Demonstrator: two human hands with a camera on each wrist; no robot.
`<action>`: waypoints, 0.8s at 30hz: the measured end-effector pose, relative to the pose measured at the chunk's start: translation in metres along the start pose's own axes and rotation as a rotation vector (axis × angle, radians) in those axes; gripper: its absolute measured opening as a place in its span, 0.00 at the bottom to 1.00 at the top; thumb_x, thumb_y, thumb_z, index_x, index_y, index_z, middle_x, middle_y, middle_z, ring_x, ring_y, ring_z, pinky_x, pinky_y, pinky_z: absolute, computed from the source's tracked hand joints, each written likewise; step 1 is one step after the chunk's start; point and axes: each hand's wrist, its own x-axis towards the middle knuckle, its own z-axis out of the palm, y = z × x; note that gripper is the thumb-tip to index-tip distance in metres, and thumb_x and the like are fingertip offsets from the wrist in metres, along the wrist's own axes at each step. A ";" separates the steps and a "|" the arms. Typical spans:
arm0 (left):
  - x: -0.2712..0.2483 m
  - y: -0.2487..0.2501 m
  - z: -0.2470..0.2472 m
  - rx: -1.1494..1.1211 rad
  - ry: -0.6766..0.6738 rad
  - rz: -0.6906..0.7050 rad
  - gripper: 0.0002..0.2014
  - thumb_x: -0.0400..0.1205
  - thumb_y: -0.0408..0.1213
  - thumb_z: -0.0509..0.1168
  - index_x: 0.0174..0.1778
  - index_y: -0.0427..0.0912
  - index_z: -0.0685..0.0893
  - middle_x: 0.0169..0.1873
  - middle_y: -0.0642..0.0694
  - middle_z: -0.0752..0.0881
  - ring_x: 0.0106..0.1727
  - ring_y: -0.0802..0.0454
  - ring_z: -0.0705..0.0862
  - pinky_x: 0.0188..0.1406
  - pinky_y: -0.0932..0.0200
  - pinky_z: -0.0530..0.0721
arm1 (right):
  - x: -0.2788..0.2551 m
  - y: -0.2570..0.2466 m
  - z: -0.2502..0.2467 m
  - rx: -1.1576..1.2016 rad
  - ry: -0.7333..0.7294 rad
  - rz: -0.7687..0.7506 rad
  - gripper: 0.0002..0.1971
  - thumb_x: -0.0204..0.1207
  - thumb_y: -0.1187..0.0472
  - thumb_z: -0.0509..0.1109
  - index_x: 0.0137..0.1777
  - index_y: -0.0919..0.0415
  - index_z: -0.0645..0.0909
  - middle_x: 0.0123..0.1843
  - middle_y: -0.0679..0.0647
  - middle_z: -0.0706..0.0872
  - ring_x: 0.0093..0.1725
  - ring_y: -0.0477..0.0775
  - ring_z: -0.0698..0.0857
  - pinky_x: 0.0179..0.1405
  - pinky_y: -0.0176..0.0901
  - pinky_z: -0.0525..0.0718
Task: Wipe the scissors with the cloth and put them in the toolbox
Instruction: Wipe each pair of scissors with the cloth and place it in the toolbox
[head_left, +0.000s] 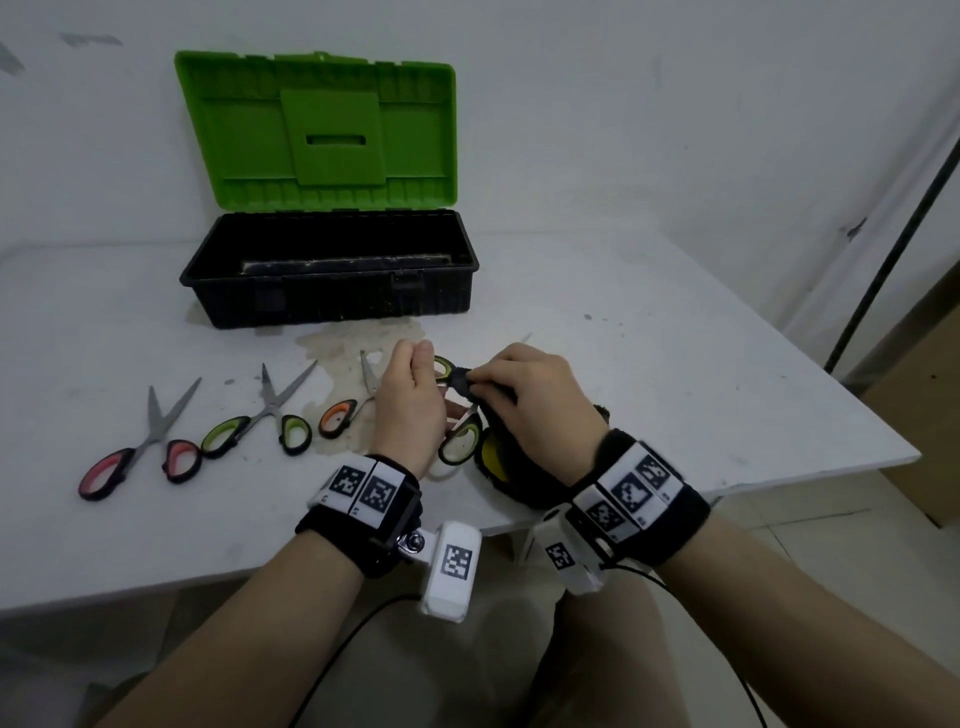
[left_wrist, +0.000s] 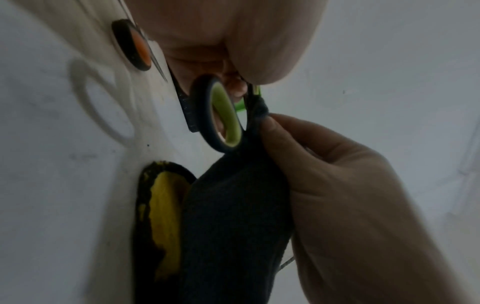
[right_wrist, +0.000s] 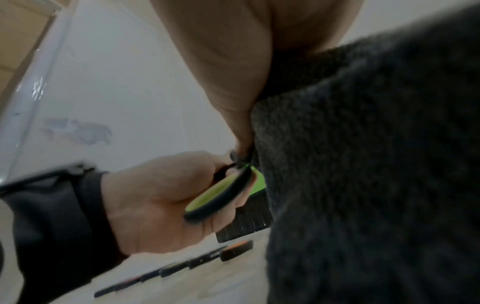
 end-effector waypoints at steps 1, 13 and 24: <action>0.000 -0.001 -0.001 0.016 0.012 0.006 0.17 0.88 0.56 0.49 0.44 0.50 0.74 0.35 0.46 0.77 0.41 0.32 0.85 0.40 0.27 0.85 | 0.000 0.000 0.003 0.002 -0.018 -0.009 0.09 0.77 0.61 0.73 0.54 0.59 0.90 0.49 0.54 0.86 0.47 0.55 0.85 0.51 0.45 0.82; -0.005 0.003 -0.002 -0.008 -0.038 0.028 0.17 0.91 0.52 0.48 0.48 0.45 0.74 0.43 0.37 0.81 0.30 0.41 0.90 0.31 0.33 0.88 | 0.005 -0.006 0.000 0.002 0.016 0.130 0.09 0.80 0.57 0.69 0.52 0.58 0.90 0.48 0.53 0.84 0.48 0.54 0.83 0.51 0.47 0.81; -0.007 -0.007 0.002 0.043 -0.052 0.088 0.15 0.92 0.51 0.49 0.43 0.50 0.72 0.43 0.36 0.82 0.29 0.46 0.89 0.25 0.47 0.85 | 0.015 -0.011 -0.007 -0.108 -0.317 0.178 0.11 0.81 0.58 0.67 0.49 0.63 0.88 0.54 0.54 0.72 0.46 0.57 0.80 0.51 0.56 0.81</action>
